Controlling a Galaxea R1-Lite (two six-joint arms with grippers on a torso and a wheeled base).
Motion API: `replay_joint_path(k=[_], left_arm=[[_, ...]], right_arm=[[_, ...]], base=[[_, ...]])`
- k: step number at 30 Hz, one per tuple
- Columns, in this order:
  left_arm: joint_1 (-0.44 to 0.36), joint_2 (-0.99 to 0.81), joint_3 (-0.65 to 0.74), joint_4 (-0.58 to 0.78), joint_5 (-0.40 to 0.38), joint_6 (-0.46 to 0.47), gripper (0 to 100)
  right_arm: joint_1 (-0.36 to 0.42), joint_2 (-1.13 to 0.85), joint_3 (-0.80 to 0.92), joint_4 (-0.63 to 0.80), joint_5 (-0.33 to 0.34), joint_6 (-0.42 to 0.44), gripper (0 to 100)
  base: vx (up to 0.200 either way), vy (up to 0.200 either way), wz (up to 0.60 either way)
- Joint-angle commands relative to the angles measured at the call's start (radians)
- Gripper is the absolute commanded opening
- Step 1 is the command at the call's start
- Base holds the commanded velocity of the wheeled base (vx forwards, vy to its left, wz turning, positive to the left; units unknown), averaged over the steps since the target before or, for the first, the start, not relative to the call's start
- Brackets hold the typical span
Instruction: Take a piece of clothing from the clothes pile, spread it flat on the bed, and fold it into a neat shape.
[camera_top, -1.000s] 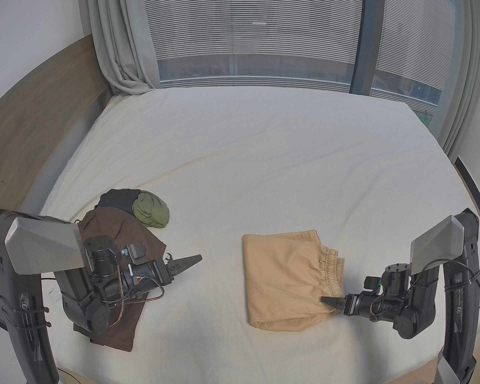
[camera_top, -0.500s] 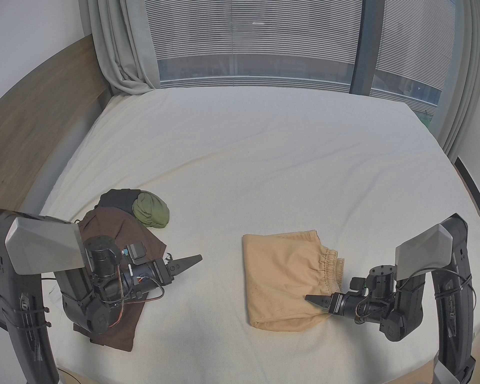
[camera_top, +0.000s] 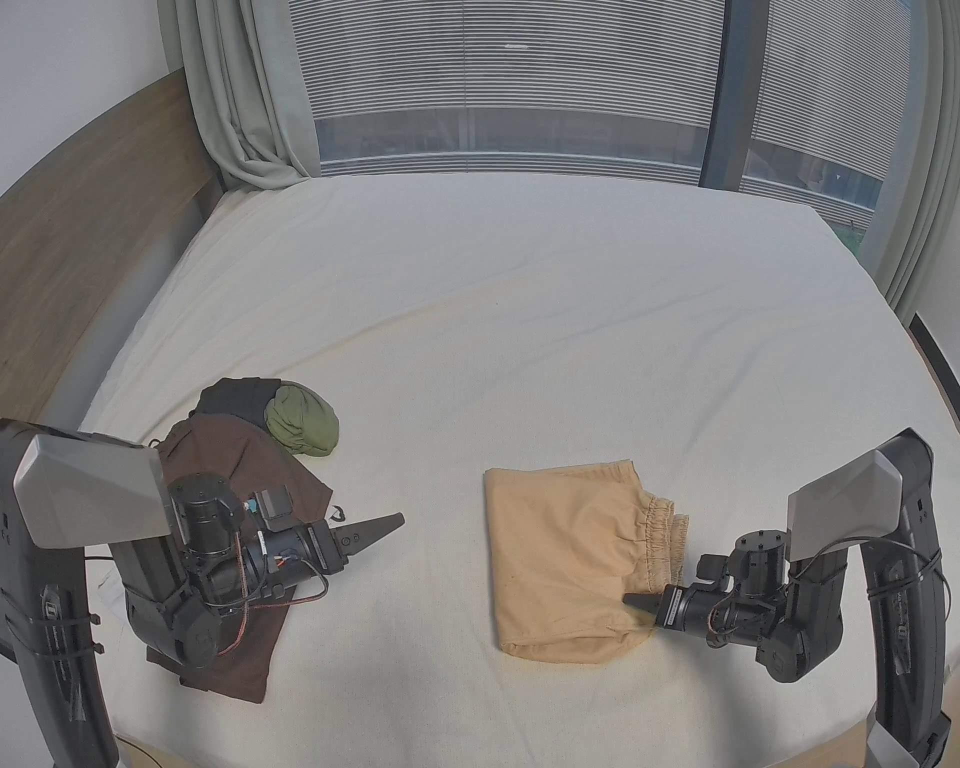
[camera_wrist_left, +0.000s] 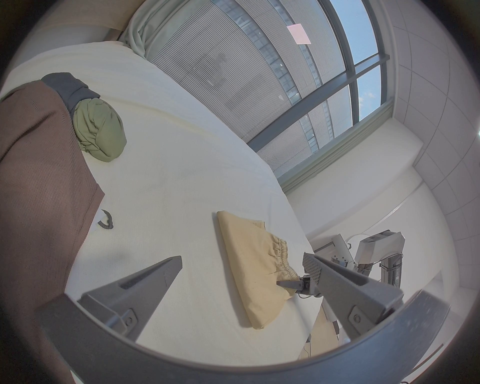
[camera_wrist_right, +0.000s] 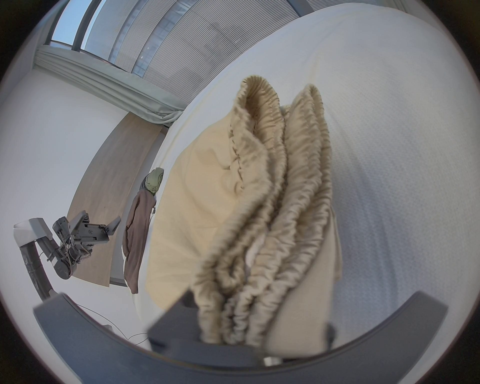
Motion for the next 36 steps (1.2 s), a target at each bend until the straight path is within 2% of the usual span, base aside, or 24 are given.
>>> replay_joint_path(k=[1, 8, 10, 13, 15, 32, 36], left_arm=[[0.002, 0.010, 0.001, 0.000, 0.000, 0.007, 100], [0.005, 0.007, 0.003, -0.001, 0.008, 0.041, 100], [0.012, 0.007, 0.009, -0.001, 0.016, 0.151, 100], [0.052, 0.009, 0.012, 0.000, 0.017, 0.377, 100], [0.063, 0.005, 0.017, 0.000, 0.014, 0.449, 100], [0.067, -0.001, 0.034, -0.001, 0.008, 0.490, 100], [0.069, -0.004, 0.032, -0.001, 0.008, 0.498, 100]], right_arm=[[0.000, 0.002, 0.001, -0.004, 0.001, 0.000, 0], [0.002, 0.002, 0.002, -0.006, 0.001, -0.002, 0], [0.003, 0.002, 0.004, -0.004, 0.001, -0.002, 0], [0.003, 0.000, 0.005, -0.004, 0.002, -0.003, 0], [0.003, 0.000, 0.007, -0.004, 0.002, -0.003, 0], [0.009, -0.023, 0.015, -0.006, 0.008, -0.003, 0], [0.025, -0.112, 0.044, -0.006, 0.051, -0.003, 0]], base=[[0.000, 0.000, 0.00], [0.000, 0.000, 0.00], [0.000, 0.000, 0.00], [0.000, 0.000, 0.00], [0.000, 0.000, 0.00], [0.000, 0.000, 0.00], [0.000, 0.000, 0.00]])
